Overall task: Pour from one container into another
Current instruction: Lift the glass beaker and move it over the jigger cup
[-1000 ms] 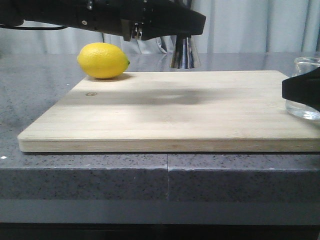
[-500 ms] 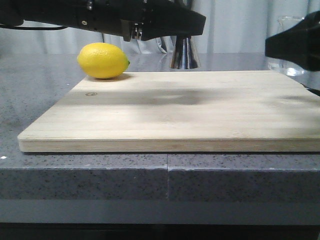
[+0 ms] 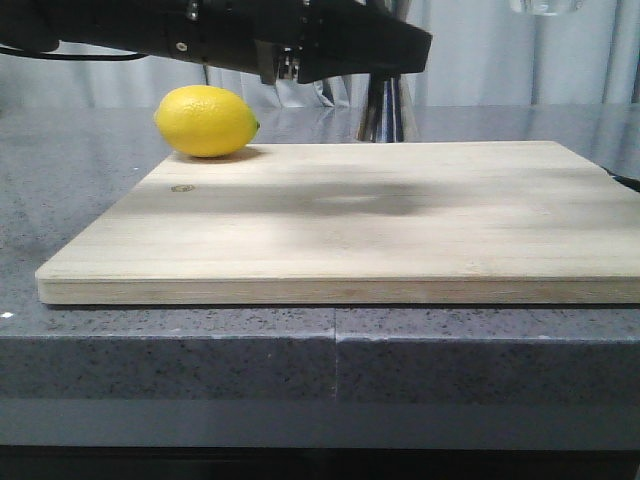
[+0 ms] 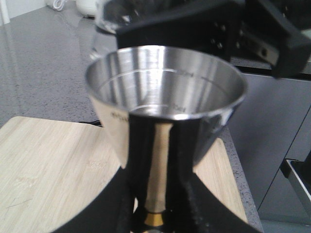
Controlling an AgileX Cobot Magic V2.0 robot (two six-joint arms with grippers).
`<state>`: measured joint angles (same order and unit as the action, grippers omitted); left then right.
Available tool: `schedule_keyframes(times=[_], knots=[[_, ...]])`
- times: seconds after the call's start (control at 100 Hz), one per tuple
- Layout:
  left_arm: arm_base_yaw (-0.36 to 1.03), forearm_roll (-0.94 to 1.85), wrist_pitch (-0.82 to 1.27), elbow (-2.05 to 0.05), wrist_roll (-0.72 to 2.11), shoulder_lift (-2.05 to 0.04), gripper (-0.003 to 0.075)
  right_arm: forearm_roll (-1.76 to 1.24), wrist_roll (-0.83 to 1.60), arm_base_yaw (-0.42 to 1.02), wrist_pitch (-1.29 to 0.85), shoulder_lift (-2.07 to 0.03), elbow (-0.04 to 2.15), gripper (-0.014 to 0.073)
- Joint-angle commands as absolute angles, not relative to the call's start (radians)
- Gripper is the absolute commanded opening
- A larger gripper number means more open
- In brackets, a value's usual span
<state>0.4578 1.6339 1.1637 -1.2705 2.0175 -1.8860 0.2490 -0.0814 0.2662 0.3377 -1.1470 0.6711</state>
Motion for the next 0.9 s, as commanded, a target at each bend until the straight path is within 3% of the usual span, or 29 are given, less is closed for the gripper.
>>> schedule_keyframes(times=[0.0, 0.49, 0.89], knots=[[0.472, 1.700, 1.280, -1.303, 2.010, -1.825, -0.0021, 0.274, -0.073, 0.270, 0.376, -1.131, 0.746, 0.0199], [0.474, 1.695, 1.280, -1.303, 2.010, -1.825, -0.0021, 0.497, -0.073, 0.401, 0.166, -1.131, 0.957, 0.0199], [0.490, 1.693, 1.280, -1.303, 2.010, -1.825, -0.0021, 0.654, -0.073, 0.424, 0.131, -1.131, 0.977, 0.0199]])
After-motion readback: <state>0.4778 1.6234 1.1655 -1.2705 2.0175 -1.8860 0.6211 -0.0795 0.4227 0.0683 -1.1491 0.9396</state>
